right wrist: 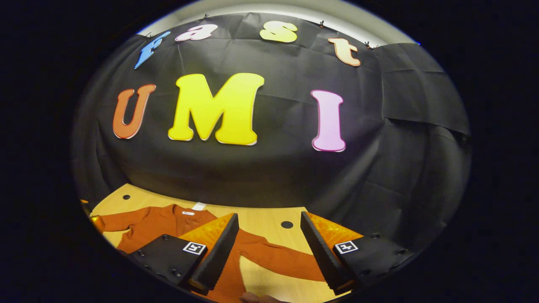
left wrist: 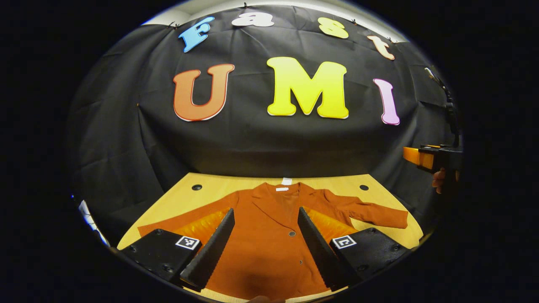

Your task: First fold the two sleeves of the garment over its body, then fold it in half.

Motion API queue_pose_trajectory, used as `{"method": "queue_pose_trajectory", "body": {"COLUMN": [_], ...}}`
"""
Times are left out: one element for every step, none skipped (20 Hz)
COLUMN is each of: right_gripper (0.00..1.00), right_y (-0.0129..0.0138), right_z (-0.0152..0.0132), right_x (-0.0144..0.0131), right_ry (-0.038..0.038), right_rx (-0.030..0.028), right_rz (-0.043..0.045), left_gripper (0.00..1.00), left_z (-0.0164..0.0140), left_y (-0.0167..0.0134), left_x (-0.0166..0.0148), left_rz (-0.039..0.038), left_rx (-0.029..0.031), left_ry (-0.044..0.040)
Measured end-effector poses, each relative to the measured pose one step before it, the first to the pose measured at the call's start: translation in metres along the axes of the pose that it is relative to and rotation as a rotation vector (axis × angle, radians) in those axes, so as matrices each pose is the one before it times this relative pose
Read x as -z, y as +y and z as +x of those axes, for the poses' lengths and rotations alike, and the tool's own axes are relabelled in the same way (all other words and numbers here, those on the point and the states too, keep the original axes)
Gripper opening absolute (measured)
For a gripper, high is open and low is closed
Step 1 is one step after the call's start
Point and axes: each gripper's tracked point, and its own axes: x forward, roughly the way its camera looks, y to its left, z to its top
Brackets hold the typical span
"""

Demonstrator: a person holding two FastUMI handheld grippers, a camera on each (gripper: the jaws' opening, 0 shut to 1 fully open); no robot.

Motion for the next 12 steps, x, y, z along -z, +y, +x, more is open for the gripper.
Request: {"method": "queue_pose_trajectory", "body": {"right_gripper": [0.95,0.95,0.94,0.95,0.95,0.95,0.95,0.94,0.95,0.95,0.95,0.95], "right_y": [-0.01128,-0.01107,-0.0119,-0.01225,-0.01312,-0.01137,-0.01004,-0.01401,-0.01531,-0.01478,-0.01631,-0.01292], "right_z": [0.00805,0.00689,0.00735,0.0076,0.00896,0.00938,0.00956,0.01178,0.01469,0.01501,0.01593,0.01364], "right_x": [0.01084,0.01179,0.01218,0.01214,0.01359,0.01384,0.01569,0.01461,0.01512,0.01473,0.01507,0.01253], "right_ry": [0.03012,0.0328,0.03308,0.0353,0.04051,0.04189,0.04654,0.04952,0.05212,0.05474,0.05398,0.05158], "right_rx": [0.02481,0.0169,0.01405,0.01885,0.02373,0.01082,0.0086,0.02307,0.02819,0.02635,0.02278,0.01809], "right_rz": [-0.00785,-0.0013,0.0089,0.01422,0.01736,0.02371,0.02361,0.01493,0.00988,0.01149,0.01952,0.02783], "left_gripper": [0.98,0.98,0.98,0.98,0.98,0.99,0.99,0.98,0.99,0.99,0.98,0.99], "left_z": [0.00402,0.00087,-0.00061,-0.002,-0.00198,-0.00178,-0.00009,0.00132,0.00049,0.00183,0.00375,0.00237], "left_y": [-0.00134,-0.00057,0.00008,-0.00062,-0.00216,-0.00285,-0.00111,-0.00109,-0.00211,-0.00436,-0.00627,-0.00665], "left_x": [0.01175,0.01191,0.01283,0.0119,0.01032,0.01129,0.0075,0.0101,0.01069,0.01029,0.01031,0.00979], "left_rz": [-0.0075,-0.00589,-0.0045,-0.00627,-0.00561,0.00003,0.00484,0.00713,0.00187,-0.0036,-0.00572,0.00219], "left_rx": [-0.00299,-0.00941,-0.01115,-0.0091,-0.00321,-0.00332,-0.00483,-0.00541,-0.00274,0.00421,0.00933,0.01035], "left_ry": [0.03491,0.03509,0.03793,0.03506,0.02963,0.0301,0.02841,0.0289,0.02569,0.02747,0.02554,0.02941]}}
